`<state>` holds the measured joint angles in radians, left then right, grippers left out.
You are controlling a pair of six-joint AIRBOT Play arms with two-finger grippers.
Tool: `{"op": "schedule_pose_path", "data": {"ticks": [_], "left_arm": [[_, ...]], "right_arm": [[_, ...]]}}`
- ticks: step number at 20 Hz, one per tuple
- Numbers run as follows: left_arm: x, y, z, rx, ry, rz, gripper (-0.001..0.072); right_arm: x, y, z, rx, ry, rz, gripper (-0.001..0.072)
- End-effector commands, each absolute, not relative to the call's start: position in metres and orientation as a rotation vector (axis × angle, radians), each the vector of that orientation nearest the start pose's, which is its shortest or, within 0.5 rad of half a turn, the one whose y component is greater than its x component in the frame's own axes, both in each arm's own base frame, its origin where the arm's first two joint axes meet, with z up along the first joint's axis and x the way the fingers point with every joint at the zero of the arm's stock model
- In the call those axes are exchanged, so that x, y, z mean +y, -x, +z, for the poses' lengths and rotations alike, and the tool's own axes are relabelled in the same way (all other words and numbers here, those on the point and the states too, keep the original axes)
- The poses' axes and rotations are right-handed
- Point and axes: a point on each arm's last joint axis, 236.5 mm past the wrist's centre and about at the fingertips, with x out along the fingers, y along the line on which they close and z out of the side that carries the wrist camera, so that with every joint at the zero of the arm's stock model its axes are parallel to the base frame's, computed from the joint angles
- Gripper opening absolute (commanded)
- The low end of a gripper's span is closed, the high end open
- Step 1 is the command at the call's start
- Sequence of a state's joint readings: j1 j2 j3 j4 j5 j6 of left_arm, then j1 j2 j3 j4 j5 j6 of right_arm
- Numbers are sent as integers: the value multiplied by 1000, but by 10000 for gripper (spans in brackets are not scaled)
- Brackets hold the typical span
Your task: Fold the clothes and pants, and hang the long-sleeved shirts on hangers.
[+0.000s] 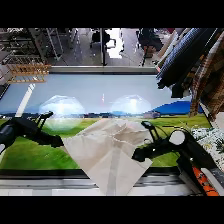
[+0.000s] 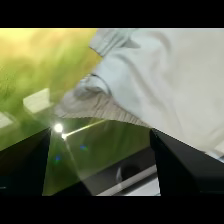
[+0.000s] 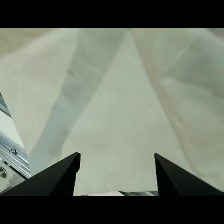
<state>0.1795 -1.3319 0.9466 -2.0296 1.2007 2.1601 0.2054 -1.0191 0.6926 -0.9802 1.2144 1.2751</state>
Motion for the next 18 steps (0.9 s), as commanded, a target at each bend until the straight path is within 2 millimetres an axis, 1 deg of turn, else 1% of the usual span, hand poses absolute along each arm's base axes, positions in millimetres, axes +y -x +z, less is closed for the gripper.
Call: {"op": "schedule_pose_path", "data": {"ticks": [1, 3, 5, 7, 9, 10, 11, 12, 14, 16, 18], "left_arm": [[-22, -343, -55, 1321, 288, -386, 697], [-18, -348, -54, 1303, 355, -365, 697], [-21, -342, -60, 1321, 317, -421, 695], [-23, -336, -65, 1316, 204, -532, 695], [-20, -332, -69, 1293, 68, -625, 690], [-18, -331, -70, 1282, 17, -657, 669], [-17, -330, -71, 1275, -18, -680, 613], [-17, -330, -73, 1268, -42, -700, 593], [-19, -330, -78, 1257, -64, -738, 592], [-21, -328, -87, 1266, -74, -771, 593], [-23, -325, -96, 1289, -60, -784, 592]], "right_arm": [[160, -204, -66, 1502, -133, 568, 536], [138, -219, -71, 1475, -113, 493, 536], [119, -228, -71, 1465, -157, 443, 535], [104, -225, -70, 1494, -206, 428, 535], [100, -216, -66, 1533, -275, 437, 536], [98, -212, -64, 1550, -310, 434, 537], [98, -209, -61, 1564, -355, 435, 537], [95, -208, -58, 1574, -392, 427, 537], [84, -209, -56, 1576, -472, 388, 537], [70, -212, -58, 1559, -536, 329, 537], [65, -211, -65, 1556, -567, 300, 537]]}}
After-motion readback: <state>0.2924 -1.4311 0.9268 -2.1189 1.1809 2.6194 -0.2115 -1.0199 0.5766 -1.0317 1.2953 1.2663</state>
